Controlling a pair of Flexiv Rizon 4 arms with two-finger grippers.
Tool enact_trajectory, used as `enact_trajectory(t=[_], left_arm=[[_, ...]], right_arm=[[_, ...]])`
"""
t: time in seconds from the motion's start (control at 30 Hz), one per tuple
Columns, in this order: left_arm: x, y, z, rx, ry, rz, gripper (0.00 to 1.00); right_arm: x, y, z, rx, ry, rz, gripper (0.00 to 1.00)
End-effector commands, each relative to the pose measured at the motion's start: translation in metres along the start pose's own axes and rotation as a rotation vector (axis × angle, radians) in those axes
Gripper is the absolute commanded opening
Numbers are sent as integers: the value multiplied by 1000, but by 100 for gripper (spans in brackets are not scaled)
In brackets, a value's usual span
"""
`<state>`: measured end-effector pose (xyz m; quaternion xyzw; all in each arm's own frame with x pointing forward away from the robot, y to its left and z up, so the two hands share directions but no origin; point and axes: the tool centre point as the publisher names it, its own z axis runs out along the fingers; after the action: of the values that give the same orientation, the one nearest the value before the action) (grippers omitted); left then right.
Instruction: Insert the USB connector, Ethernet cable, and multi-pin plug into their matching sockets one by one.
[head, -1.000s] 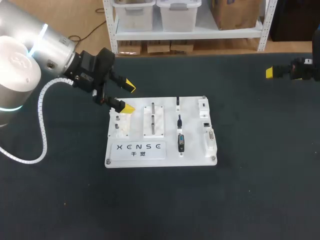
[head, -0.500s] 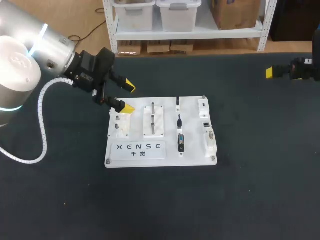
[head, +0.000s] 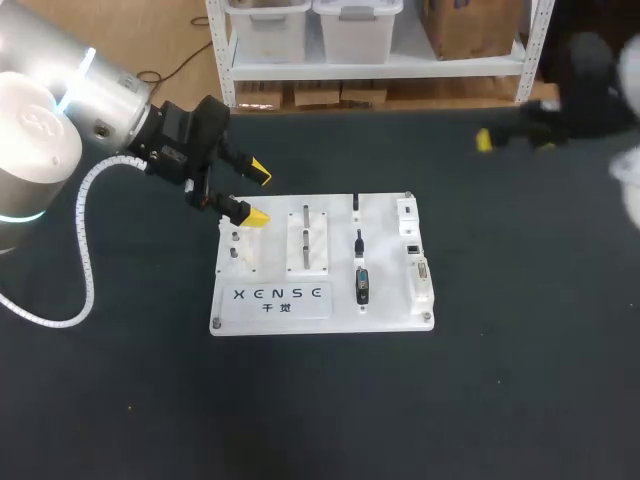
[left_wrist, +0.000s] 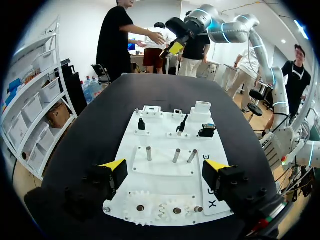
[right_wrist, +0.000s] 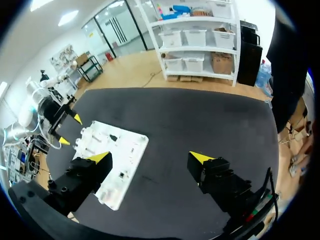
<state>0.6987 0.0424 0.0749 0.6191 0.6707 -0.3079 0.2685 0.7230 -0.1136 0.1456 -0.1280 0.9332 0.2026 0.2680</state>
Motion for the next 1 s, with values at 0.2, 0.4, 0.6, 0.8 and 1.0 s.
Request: enact_trajectory(t=[0.2,0.4,0.6,0.8,1.0], left_arm=[[0,1,1,3,3,0,100],[0,1,1,3,3,0,100],[0,1,1,3,3,0,100],[0,1,1,3,3,0,100],[0,1,1,3,3,0,100]], right_arm=[[-19,50,70,301,172,63,100],[-12,64,89,453,245,167,100],[0,83,107,519,289,198,100],[7,97,118,509,310,195,100],[17,103,130,506,327,190,100]])
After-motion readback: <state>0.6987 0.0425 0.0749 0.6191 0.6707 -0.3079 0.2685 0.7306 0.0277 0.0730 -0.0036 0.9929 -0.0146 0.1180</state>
